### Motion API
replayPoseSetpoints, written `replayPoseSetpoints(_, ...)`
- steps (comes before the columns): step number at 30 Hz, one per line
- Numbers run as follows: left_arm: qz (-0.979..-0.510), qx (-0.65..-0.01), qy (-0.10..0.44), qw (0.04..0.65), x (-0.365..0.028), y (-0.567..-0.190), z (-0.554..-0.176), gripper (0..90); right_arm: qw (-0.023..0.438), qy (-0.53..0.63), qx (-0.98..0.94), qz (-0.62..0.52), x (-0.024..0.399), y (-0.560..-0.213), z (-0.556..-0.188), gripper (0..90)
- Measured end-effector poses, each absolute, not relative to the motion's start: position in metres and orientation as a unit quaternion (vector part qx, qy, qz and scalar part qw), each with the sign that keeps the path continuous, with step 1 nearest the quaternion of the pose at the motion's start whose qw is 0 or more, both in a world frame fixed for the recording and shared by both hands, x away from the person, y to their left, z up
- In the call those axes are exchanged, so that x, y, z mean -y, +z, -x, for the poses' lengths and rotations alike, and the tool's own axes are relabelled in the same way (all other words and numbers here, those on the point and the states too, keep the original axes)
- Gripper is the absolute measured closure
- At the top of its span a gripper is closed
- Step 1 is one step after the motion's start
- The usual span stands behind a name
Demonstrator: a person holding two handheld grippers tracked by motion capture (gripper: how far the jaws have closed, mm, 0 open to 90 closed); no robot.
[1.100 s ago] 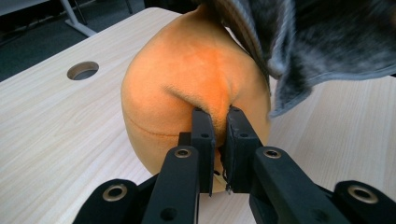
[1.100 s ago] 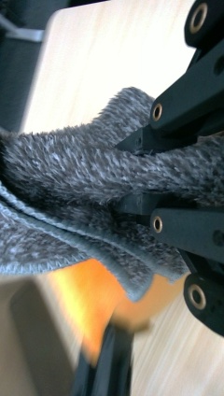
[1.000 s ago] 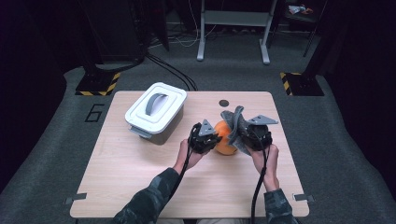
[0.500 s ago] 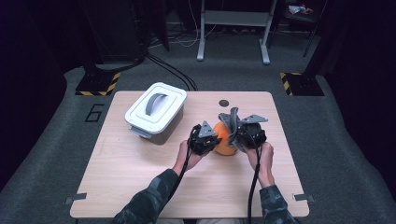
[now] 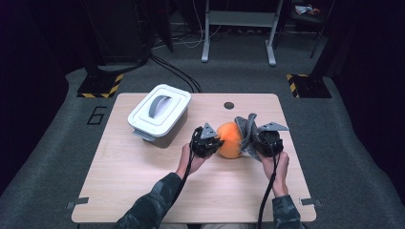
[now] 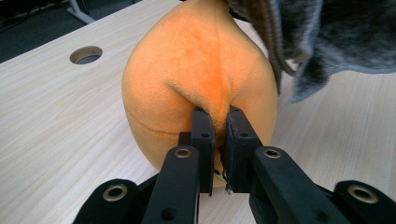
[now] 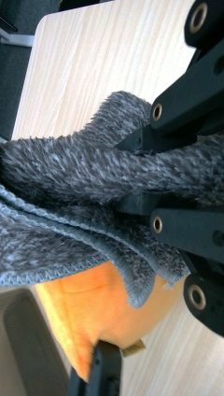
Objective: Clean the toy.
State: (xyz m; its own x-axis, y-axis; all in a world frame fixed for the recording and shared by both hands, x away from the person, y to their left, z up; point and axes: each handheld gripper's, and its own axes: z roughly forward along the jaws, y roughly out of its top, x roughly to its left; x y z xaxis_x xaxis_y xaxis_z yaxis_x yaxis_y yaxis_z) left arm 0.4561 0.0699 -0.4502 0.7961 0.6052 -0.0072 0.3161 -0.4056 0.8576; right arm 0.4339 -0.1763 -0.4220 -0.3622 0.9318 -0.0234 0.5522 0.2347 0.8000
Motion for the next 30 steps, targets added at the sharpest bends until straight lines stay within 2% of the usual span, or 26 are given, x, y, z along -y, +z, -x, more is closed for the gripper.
replayPoseSetpoints(10,-0.817,-0.294,0.157,0.470,-0.074,-0.451,-0.460,83.8,0.261,0.359,-0.740,-0.506,0.189,-0.426,-0.412,76.0)
replayPoseSetpoints(18,-0.815,-0.304,0.157,0.468,-0.076,-0.451,-0.462,83.7,0.238,0.346,-0.747,-0.516,0.201,-0.441,-0.394,75.2)
replayPoseSetpoints(30,-0.810,-0.316,0.162,0.468,-0.078,-0.451,-0.465,83.7,0.180,0.340,-0.789,-0.479,0.168,-0.471,-0.350,73.9)
